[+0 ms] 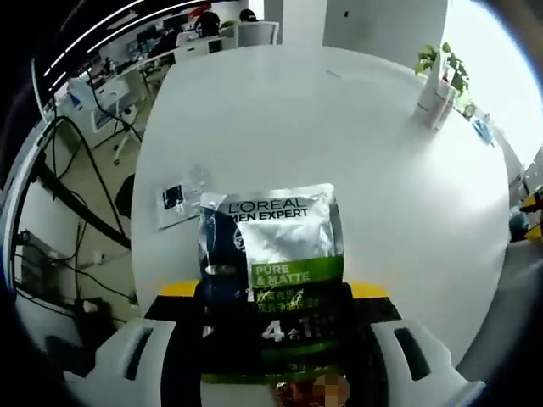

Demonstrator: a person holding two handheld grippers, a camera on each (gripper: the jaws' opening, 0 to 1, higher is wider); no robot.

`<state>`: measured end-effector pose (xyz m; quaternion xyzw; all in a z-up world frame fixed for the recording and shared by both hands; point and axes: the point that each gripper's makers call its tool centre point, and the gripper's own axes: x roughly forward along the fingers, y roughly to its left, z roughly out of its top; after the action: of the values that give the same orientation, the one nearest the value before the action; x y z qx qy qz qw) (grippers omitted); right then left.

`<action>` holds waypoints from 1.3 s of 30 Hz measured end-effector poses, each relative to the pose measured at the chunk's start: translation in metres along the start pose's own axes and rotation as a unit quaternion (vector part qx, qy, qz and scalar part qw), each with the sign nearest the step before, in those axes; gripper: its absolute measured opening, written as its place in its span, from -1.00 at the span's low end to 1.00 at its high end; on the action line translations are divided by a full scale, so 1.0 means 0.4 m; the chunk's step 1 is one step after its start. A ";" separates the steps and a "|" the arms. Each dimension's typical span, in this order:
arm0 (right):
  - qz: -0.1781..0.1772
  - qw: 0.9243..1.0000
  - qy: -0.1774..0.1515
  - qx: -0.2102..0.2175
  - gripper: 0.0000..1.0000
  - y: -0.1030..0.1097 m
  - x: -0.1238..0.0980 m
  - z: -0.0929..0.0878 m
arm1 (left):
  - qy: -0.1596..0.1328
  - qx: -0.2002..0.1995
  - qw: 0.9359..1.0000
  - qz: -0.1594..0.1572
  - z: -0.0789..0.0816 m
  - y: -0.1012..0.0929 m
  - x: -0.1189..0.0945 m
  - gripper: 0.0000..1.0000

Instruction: Arrange the skincare products in the storage area until every visible bottle or jar stands upright without overlapping.

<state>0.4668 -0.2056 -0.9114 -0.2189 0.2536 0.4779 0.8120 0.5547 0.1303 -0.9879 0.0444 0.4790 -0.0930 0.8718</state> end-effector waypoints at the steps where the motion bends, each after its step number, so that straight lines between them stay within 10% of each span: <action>1: 0.001 1.000 0.000 -0.001 -0.65 0.001 0.000 0.000 | 0.000 0.006 1.000 -0.001 0.002 -0.003 0.000 0.14; 22: 0.003 1.000 0.008 -0.010 -0.71 0.003 0.000 -0.004 | 0.004 0.036 0.999 0.000 -0.007 -0.067 -0.006 -0.67; 34: 0.009 1.000 -0.004 -0.003 -0.74 0.008 -0.004 0.006 | -0.082 -0.028 0.992 -0.091 0.017 -0.292 -0.097 -0.86; 39: 0.029 0.997 -0.035 0.066 -0.67 0.007 -0.009 0.031 | -0.119 -0.047 0.984 -0.127 0.027 -0.421 -0.169 -0.88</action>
<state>0.4655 -0.1994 -0.8999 -0.1403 0.2620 0.4908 0.8190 0.4938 -0.0283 -0.9230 -0.0689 0.3775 -0.1850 0.9047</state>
